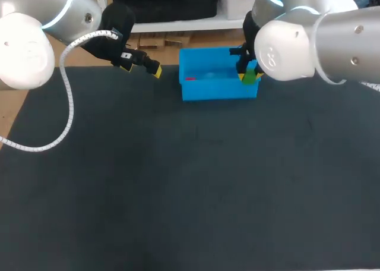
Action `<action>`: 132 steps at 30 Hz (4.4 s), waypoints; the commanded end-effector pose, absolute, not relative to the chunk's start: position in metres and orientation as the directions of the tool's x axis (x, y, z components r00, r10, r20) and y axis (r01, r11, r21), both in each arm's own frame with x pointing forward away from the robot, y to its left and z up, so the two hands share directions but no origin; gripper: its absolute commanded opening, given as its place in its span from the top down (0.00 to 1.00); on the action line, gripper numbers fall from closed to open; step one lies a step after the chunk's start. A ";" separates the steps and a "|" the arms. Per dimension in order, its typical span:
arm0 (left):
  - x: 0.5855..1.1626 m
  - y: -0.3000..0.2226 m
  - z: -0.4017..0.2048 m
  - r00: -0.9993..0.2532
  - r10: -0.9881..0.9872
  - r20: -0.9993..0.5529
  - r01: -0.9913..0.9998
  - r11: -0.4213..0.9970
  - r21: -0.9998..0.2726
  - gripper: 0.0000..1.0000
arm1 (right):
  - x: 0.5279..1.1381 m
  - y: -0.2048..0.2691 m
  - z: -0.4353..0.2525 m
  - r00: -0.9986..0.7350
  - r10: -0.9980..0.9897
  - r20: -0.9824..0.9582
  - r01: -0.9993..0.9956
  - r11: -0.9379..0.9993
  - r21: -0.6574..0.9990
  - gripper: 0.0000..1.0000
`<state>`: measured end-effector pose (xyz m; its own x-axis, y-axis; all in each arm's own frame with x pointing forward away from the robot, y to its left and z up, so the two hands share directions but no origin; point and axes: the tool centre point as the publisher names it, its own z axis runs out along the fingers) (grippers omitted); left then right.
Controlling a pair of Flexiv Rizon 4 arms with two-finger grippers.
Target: Use the left arm to pick the red cube and place it into the blue plastic box first, then use the right arm to grasp the green cube and put it into the same blue plastic box after the first action is fully finished.
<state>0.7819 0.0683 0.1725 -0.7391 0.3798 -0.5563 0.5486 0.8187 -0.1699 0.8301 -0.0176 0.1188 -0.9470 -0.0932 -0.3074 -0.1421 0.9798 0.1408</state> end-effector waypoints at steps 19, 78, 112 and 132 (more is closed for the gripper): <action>0.782 0.070 0.172 -0.736 0.380 -0.560 0.553 0.815 -0.173 0.00 | 0.840 0.007 0.149 -0.919 -0.102 -0.380 -0.157 0.981 0.117 1.00; 0.782 0.070 0.172 -0.736 0.380 -0.560 0.553 0.815 -0.173 0.00 | 0.950 0.020 0.178 -0.855 -0.143 -0.499 -0.215 0.972 0.090 1.00; 0.782 0.070 0.172 -0.736 0.380 -0.560 0.553 0.815 -0.173 0.00 | 0.977 0.016 0.159 -0.854 -0.157 -0.497 -0.219 0.973 0.070 1.00; 0.782 0.070 0.172 -0.736 0.380 -0.560 0.553 0.815 -0.173 0.00 | 0.984 0.013 0.154 -0.846 -0.193 -0.498 -0.238 0.971 0.028 0.00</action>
